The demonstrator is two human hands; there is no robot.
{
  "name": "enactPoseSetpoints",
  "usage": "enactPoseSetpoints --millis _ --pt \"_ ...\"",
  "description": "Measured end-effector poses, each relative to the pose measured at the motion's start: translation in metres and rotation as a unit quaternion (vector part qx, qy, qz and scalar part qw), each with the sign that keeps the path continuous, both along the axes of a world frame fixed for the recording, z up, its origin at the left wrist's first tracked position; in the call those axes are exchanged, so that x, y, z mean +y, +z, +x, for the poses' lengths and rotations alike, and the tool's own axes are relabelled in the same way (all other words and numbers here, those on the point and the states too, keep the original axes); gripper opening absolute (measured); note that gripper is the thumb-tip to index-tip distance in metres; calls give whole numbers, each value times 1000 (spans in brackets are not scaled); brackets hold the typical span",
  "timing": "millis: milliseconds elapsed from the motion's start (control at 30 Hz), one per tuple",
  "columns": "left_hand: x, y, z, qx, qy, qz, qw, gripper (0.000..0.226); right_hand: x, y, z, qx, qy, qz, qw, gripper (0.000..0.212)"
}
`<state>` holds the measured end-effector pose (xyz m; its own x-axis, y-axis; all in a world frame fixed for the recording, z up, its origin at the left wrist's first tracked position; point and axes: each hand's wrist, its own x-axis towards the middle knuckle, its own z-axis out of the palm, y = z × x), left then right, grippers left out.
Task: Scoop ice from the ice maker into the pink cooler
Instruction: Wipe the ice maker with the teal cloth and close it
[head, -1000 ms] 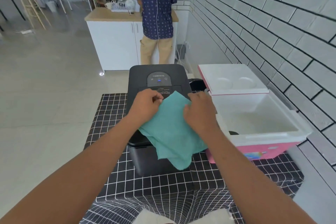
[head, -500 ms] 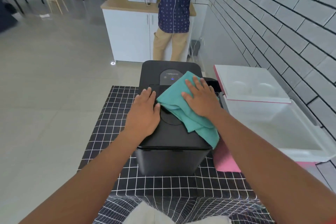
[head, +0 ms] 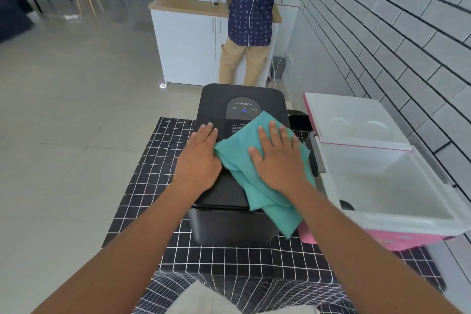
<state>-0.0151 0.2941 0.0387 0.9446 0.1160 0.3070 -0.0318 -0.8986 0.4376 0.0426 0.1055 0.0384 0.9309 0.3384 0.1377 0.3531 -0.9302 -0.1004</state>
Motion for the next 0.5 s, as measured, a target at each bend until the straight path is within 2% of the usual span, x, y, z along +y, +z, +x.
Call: enactPoseSetpoints --millis 167,300,367,433,500 --pt "10 -4 -25 -62 40 -186 980 35 36 -5 -58 9 7 30 999 71" --pt "24 -3 -48 -67 83 -225 968 33 56 5 -57 56 55 51 996 64" --pt "29 8 -54 -53 95 -282 953 27 52 17 -48 112 98 132 980 59" --pt "43 22 -55 30 80 -332 939 37 35 30 -37 136 111 260 949 53" --pt "61 39 -59 160 37 -295 941 54 8 36 -24 82 93 293 948 50"
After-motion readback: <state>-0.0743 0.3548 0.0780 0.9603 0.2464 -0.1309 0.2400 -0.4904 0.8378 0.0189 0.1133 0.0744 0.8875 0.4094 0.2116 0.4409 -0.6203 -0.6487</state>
